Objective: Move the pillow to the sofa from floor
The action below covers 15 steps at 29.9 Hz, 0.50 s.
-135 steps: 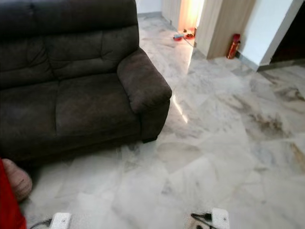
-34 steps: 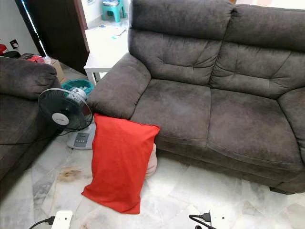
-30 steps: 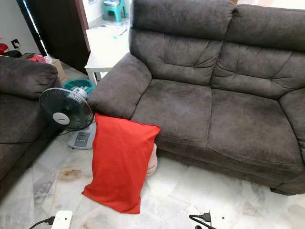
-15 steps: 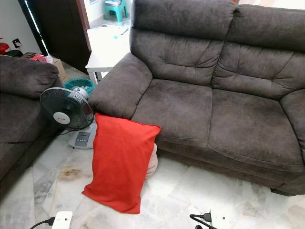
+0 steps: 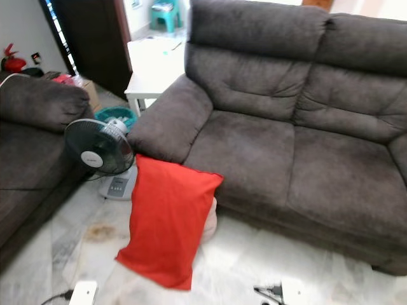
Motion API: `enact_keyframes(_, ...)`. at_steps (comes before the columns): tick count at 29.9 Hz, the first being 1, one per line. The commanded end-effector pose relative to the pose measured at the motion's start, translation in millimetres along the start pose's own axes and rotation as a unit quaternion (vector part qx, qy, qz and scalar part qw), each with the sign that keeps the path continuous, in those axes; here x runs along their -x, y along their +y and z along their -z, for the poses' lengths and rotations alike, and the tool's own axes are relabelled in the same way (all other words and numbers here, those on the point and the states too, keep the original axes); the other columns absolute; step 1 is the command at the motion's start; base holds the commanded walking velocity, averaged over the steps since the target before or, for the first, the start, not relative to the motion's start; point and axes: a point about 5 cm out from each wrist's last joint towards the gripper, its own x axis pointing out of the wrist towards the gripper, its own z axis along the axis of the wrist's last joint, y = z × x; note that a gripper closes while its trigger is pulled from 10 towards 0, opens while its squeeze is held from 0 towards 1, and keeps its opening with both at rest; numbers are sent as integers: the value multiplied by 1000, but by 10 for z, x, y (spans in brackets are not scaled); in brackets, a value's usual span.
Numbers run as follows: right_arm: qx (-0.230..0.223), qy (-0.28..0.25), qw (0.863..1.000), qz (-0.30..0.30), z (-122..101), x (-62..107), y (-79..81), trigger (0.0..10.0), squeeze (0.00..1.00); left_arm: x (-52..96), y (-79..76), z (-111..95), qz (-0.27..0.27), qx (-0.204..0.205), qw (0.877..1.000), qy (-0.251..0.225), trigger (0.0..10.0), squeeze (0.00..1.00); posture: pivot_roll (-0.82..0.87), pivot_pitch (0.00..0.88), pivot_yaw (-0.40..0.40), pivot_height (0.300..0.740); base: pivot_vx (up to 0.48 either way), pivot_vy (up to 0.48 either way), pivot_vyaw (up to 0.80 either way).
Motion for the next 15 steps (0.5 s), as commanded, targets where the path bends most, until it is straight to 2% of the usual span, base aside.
enact_keyframes(1, -12, 12, 1000, 15, 87, 41, -101, 10000, 0, -20, -62, -73, 9, 0, 1000, -9, 10000, 0, 73, 14, -28, 740, 296, 0, 0)
enact_keyframes(15, -9, 8, 1000, 13, 79, 41, -103, 10000, 0, -21, -66, -73, 9, 1, 1000, -9, 10000, 0, 73, 14, -31, 740, 297, 0, 0)
